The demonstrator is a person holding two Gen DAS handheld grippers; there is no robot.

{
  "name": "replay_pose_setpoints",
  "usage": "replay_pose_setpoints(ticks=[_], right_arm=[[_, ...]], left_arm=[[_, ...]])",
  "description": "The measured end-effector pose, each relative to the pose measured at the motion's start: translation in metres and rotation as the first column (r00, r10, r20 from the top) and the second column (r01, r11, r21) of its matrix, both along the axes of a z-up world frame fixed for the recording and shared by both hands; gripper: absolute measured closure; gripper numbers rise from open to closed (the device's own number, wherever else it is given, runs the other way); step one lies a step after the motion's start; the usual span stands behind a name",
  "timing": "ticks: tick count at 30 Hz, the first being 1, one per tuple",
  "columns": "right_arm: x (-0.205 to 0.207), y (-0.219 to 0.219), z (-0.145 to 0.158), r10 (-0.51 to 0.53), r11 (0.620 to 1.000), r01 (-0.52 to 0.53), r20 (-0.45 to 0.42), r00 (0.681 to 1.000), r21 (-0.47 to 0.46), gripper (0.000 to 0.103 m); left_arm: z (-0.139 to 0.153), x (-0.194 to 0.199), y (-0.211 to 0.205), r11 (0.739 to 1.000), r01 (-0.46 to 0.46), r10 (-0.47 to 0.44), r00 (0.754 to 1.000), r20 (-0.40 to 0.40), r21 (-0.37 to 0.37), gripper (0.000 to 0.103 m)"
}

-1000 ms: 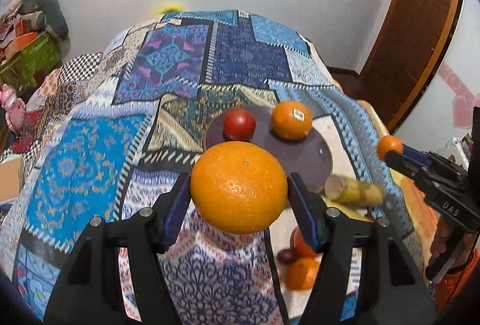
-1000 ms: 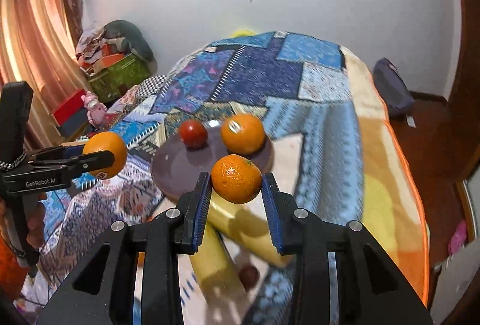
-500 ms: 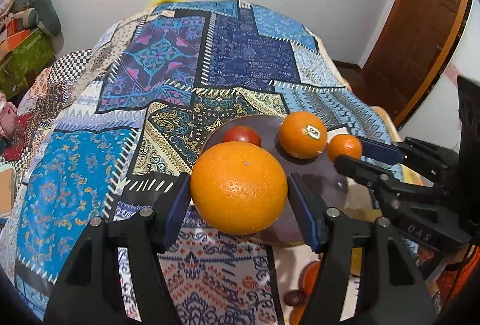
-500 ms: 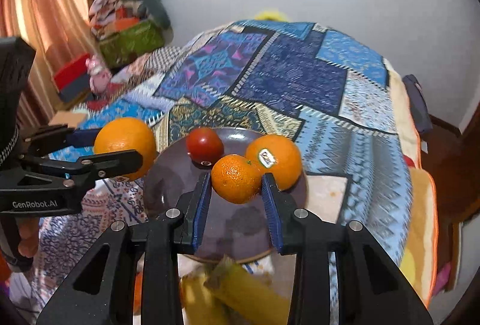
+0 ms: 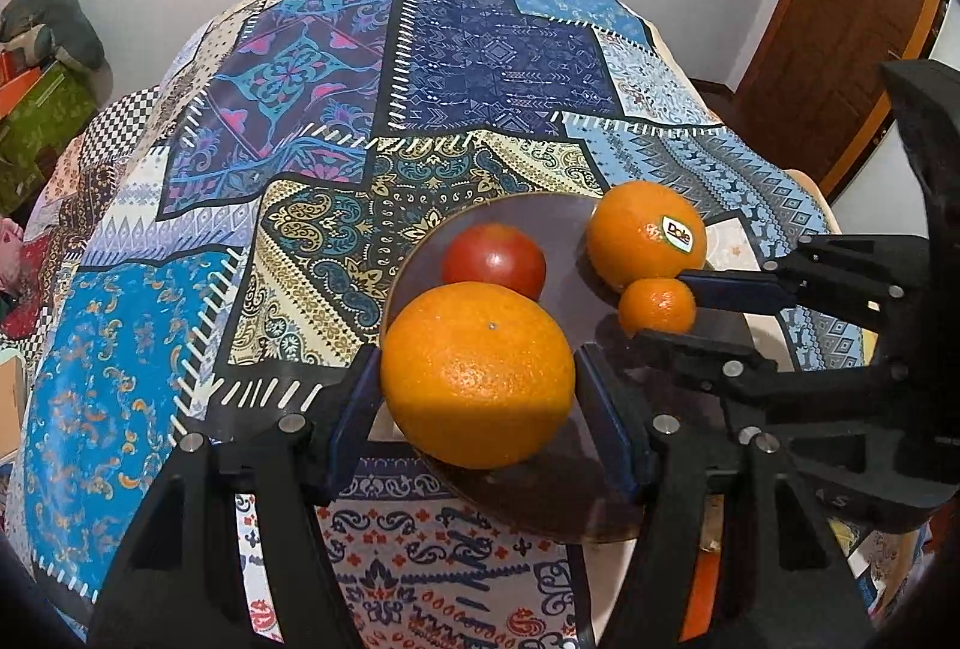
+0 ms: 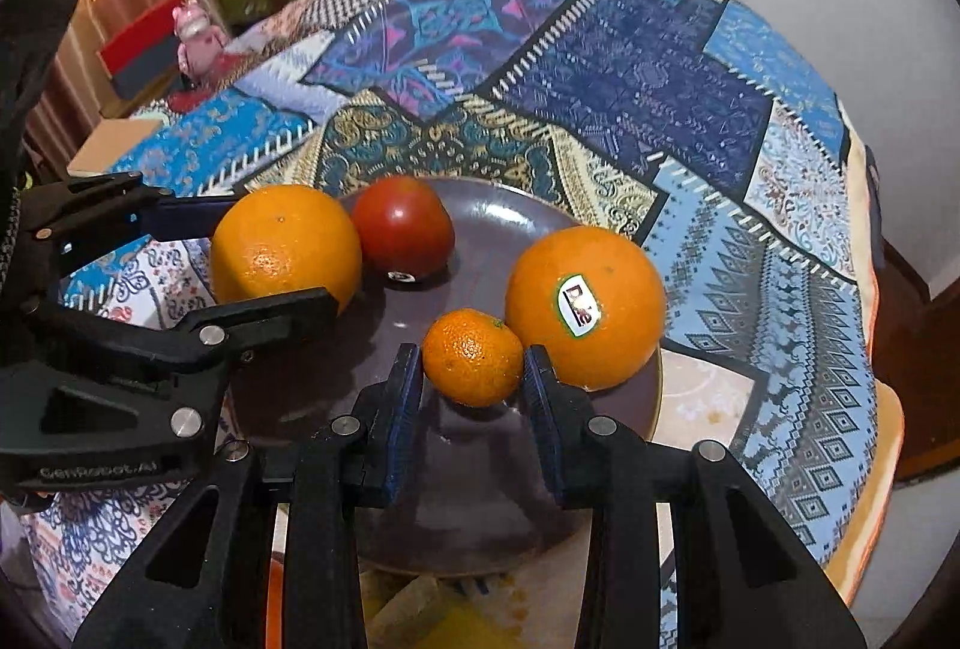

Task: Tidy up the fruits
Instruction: 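Lower the large orange onto the plate with the left tool while the right tool sets the mandarin there, then move the right tool to a yellow cylinder while the left tool moves to another mandarin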

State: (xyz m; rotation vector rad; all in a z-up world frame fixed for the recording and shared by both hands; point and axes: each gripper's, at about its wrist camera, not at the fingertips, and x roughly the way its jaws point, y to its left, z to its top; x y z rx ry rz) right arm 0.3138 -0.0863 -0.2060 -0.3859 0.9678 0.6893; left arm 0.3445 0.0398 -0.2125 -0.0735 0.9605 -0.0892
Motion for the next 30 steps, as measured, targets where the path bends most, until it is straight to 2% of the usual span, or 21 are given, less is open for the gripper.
replay_pose_setpoints(ticks=[4, 12, 17, 22, 24, 25, 28, 30], right_arm=[[0.004, 0.001, -0.003, 0.016, 1.000, -0.016, -0.030, 0.999, -0.004, 0.070], [0.000, 0.000, -0.003, 0.027, 1.000, -0.027, -0.016, 1.000, -0.003, 0.070], [-0.005, -0.009, 0.003, 0.010, 1.000, -0.010, 0.011, 1.000, 0.019, 0.060], [-0.015, -0.021, 0.014, -0.008, 0.999, 0.006, 0.052, 0.999, 0.044, 0.057], [-0.019, -0.027, 0.019, -0.018, 0.998, 0.014, 0.067, 0.998, 0.058, 0.054], [-0.021, -0.031, 0.022, -0.024, 0.997, 0.019, 0.073, 0.997, 0.068, 0.053], [-0.029, -0.043, 0.031, -0.041, 0.995, 0.032, 0.091, 0.995, 0.098, 0.048], [-0.035, -0.053, 0.036, -0.053, 0.993, 0.041, 0.104, 0.993, 0.108, 0.048]], left_arm=[[-0.002, 0.004, 0.002, 1.000, -0.001, 0.001, 1.000, -0.013, -0.014, 0.039], [-0.006, 0.005, 0.001, 1.000, 0.000, -0.001, 0.999, -0.038, -0.019, 0.038], [-0.004, 0.000, 0.001, 0.999, -0.002, 0.001, 0.999, -0.047, -0.036, 0.038], [0.000, -0.007, -0.002, 0.998, 0.007, -0.011, 0.998, -0.064, -0.062, 0.038], [0.004, -0.012, -0.003, 0.997, 0.016, -0.019, 0.999, -0.047, -0.075, 0.038], [0.012, -0.017, -0.003, 0.997, 0.020, -0.021, 1.000, -0.012, -0.075, 0.037], [0.035, -0.027, -0.007, 0.999, 0.028, -0.025, 0.998, 0.059, -0.047, 0.030], [0.046, -0.032, -0.007, 0.999, 0.027, -0.023, 0.996, 0.083, -0.047, 0.030]])
